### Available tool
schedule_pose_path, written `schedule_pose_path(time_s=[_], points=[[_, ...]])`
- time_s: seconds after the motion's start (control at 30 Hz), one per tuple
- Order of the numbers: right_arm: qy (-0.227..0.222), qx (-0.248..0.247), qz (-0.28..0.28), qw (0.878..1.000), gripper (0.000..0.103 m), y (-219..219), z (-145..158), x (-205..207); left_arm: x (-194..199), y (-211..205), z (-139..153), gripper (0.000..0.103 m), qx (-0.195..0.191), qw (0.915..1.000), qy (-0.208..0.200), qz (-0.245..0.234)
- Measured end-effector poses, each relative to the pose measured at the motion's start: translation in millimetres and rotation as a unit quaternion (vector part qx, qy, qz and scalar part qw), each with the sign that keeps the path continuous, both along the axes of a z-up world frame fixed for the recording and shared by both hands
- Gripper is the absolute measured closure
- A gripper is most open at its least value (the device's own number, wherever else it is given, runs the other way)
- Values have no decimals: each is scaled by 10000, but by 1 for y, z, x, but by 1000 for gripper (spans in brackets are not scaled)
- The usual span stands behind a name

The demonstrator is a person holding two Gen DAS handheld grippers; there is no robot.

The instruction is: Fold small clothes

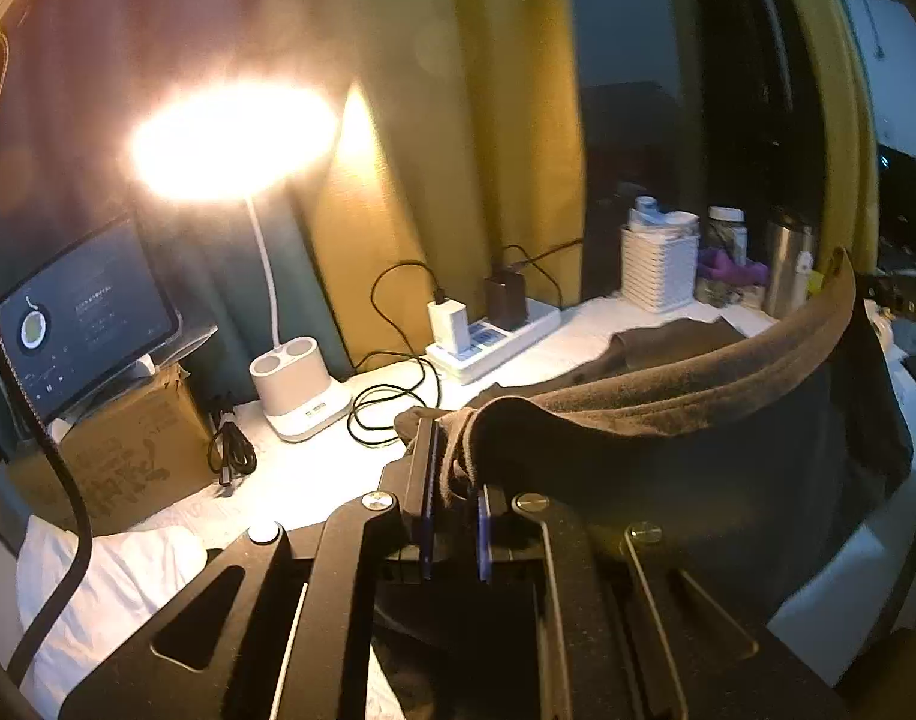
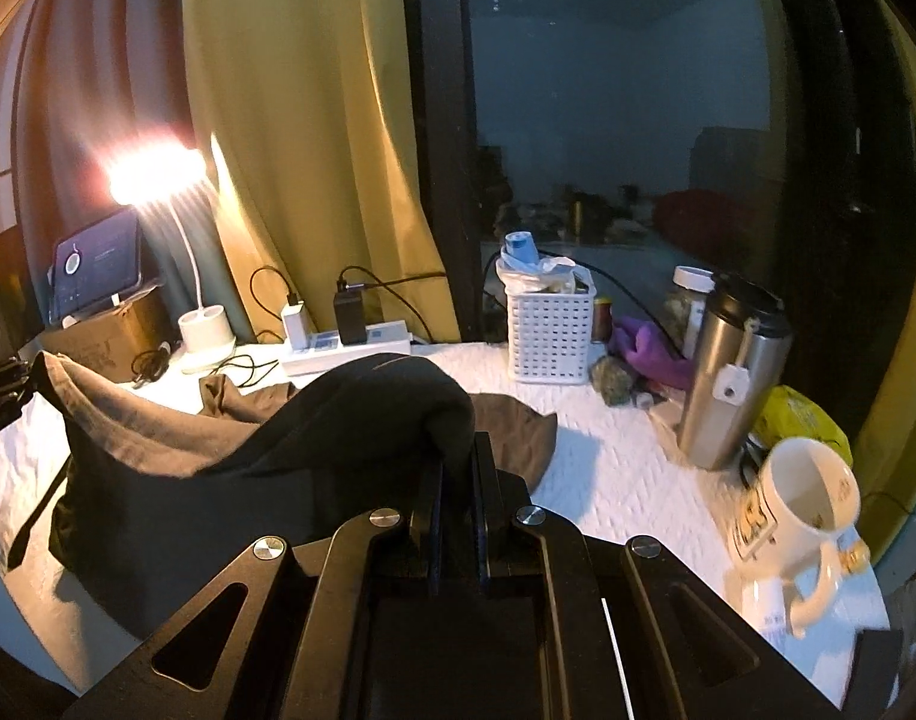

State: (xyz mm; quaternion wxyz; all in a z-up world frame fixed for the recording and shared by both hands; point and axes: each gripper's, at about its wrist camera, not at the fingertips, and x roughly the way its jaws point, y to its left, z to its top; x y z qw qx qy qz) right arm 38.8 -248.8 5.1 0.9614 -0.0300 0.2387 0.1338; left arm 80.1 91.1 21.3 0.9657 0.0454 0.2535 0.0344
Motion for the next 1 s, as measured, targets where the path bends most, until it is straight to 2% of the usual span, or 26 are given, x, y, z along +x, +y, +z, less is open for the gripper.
schedule_pose_path(time_s=[0.2,0.57,0.8,1.0], points=[[124,-70,82,9999,95,6,-8,45,32,9,-7,94,13,9999,67,127],[519,-320,213,9979,95,20,-38,133,103,38,-43,94,-173,9973,559,433],[883,-467,60,9950,95,19,-67,182,142,51,-76,94,-141,9934,996,546],[1120,-578,-154,9919,95,9,-83,206,168,68,-108,90,-390,9853,1494,725]])
